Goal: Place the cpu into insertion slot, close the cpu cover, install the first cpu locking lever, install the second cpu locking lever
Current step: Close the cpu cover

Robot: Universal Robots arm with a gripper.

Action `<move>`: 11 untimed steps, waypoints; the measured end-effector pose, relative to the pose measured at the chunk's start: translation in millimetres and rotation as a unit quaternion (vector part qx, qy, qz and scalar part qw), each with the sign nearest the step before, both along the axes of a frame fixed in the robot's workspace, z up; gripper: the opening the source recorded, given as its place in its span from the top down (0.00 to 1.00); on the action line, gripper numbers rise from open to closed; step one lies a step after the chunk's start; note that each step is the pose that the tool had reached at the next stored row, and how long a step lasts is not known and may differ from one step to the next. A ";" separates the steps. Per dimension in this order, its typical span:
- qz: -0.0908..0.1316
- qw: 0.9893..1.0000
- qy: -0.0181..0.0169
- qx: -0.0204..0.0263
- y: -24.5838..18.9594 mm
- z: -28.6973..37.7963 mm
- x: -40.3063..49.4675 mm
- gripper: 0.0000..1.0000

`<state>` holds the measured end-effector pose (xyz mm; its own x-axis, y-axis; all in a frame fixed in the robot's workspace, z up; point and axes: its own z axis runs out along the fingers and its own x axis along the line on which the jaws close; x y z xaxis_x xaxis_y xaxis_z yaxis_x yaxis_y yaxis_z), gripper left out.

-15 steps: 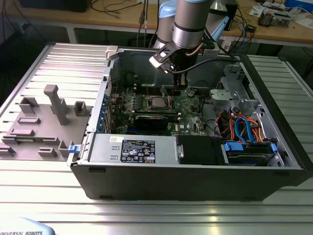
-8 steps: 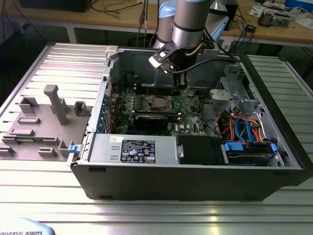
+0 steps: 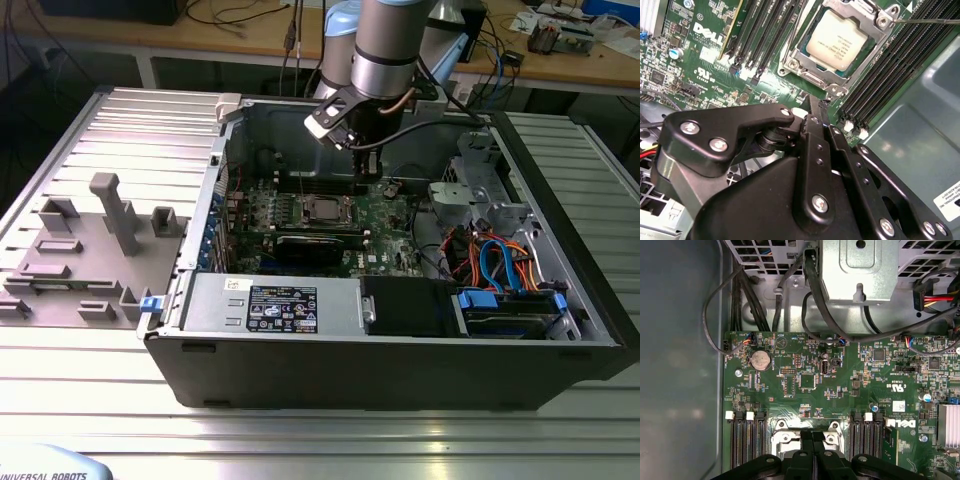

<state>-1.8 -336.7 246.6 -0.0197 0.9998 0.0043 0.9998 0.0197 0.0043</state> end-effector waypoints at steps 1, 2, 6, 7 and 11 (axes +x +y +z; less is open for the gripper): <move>0.000 1.000 0.000 0.000 0.0 -0.2 -0.9 0.89; 0.000 1.000 0.000 0.000 0.0 -0.3 -2.1 0.89; 0.000 1.000 0.000 0.000 0.0 -2.6 -7.3 0.89; 0.000 1.000 0.000 0.000 0.0 -3.6 -9.3 0.89; 0.000 1.000 0.000 0.000 0.0 -4.8 -11.3 0.89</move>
<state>-13.1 -336.7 241.8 -0.0196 0.9998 0.0052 0.9998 0.0196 0.0043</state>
